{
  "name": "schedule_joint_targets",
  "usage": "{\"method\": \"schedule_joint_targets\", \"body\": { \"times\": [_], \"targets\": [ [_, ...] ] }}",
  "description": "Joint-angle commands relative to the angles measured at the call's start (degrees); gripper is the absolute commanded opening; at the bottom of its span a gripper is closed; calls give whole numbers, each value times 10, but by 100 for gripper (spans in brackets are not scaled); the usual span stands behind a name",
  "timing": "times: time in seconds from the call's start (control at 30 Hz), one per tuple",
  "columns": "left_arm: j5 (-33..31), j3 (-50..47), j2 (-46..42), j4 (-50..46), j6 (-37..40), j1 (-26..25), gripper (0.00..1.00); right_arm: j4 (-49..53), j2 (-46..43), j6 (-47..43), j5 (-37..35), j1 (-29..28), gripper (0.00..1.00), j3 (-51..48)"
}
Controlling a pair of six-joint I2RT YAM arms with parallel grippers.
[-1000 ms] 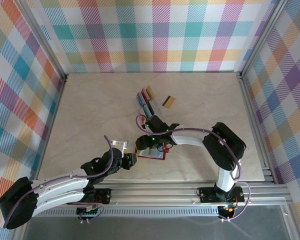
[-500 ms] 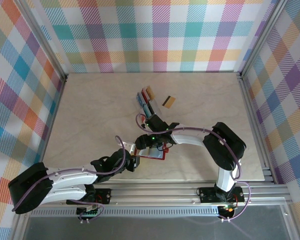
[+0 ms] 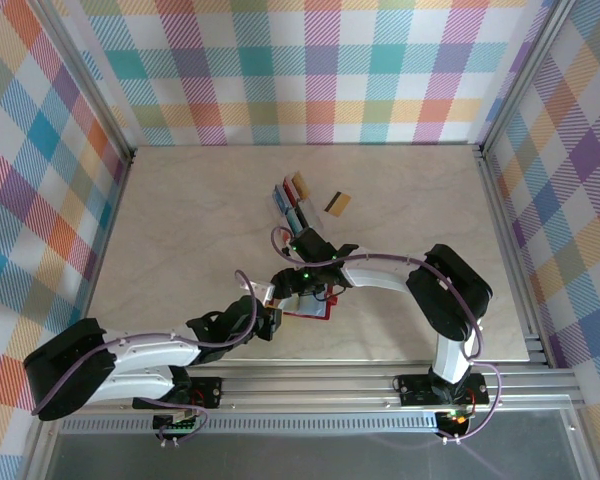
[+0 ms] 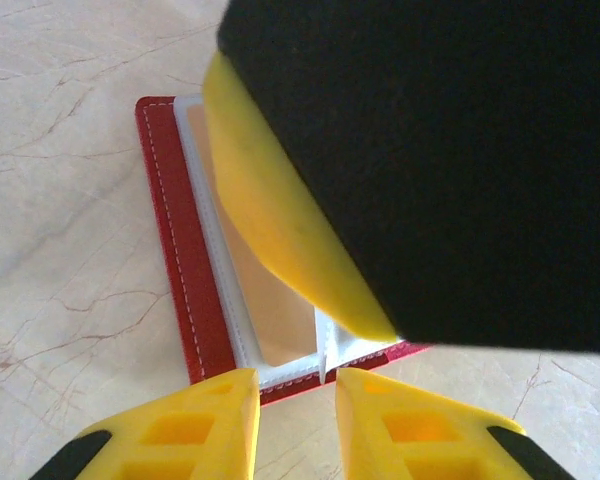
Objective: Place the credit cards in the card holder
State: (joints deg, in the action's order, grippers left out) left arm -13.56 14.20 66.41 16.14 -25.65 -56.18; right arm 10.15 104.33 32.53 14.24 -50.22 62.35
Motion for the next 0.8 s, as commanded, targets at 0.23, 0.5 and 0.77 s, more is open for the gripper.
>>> {"method": "schedule_joint_targets", "body": {
  "times": [0.23, 0.5, 0.77],
  "targets": [
    [-22, 21, 38, 37, 0, -6, 10, 16, 5, -5, 13, 3, 66, 13],
    [-27, 29, 74, 41, -10, -6, 1, 49, 5, -20, 6, 2, 68, 42],
    [-30, 27, 81, 36, -14, -8, 0, 109, -48, -35, -67, 14, 71, 95]
  ]
}}
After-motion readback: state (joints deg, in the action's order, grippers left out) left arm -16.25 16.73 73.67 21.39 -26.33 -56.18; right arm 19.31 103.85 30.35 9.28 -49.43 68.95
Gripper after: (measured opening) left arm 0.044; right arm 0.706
